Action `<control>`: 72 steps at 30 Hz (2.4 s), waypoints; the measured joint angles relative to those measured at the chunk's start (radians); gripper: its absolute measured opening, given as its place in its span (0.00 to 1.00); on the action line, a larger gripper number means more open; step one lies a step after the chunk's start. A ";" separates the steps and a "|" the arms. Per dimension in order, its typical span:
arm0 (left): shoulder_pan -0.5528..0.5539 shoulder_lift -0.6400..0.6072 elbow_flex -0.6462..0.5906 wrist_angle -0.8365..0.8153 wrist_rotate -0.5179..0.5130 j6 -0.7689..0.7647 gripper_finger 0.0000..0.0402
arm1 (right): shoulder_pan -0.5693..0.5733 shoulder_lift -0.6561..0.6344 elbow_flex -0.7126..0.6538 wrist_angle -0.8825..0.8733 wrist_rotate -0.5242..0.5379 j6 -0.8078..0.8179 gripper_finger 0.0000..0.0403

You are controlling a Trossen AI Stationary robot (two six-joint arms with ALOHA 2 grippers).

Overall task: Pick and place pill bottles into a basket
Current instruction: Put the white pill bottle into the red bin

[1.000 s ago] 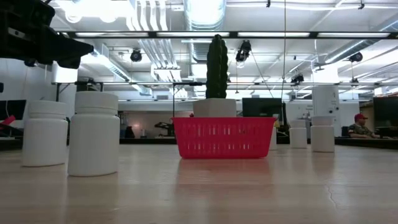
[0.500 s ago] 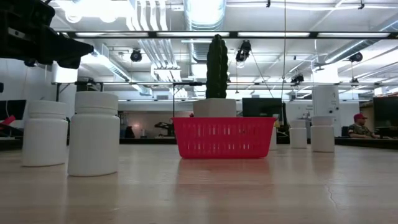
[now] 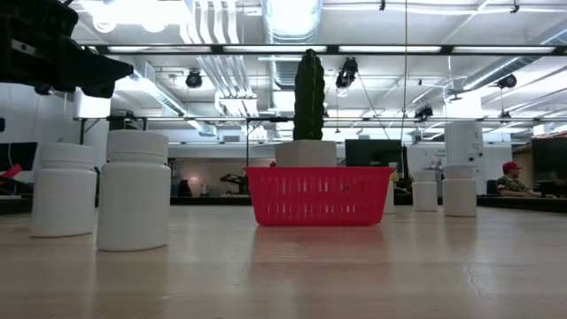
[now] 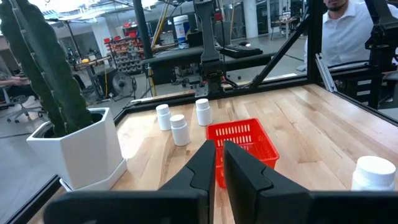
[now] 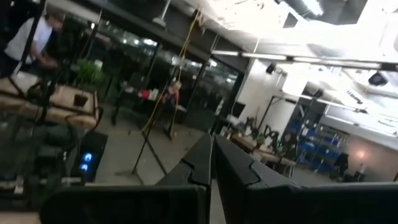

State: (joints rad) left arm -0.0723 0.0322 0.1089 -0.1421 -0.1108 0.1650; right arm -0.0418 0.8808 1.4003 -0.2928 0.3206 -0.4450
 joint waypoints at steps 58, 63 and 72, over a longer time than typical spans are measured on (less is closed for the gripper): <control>0.000 0.035 0.000 -0.002 0.000 0.000 0.04 | 0.000 0.454 0.008 -1.044 -0.122 0.539 0.02; 0.000 0.050 0.000 0.000 0.000 0.000 0.04 | 0.000 0.454 -0.079 -1.030 -0.131 0.543 0.02; 0.000 0.053 0.000 0.002 0.000 -0.001 0.04 | 0.000 0.364 -0.262 -0.915 -0.130 0.543 0.02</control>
State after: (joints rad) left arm -0.0723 0.0856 0.1085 -0.1402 -0.1108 0.1643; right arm -0.0418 1.2449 1.1384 -1.2077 0.1902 0.0976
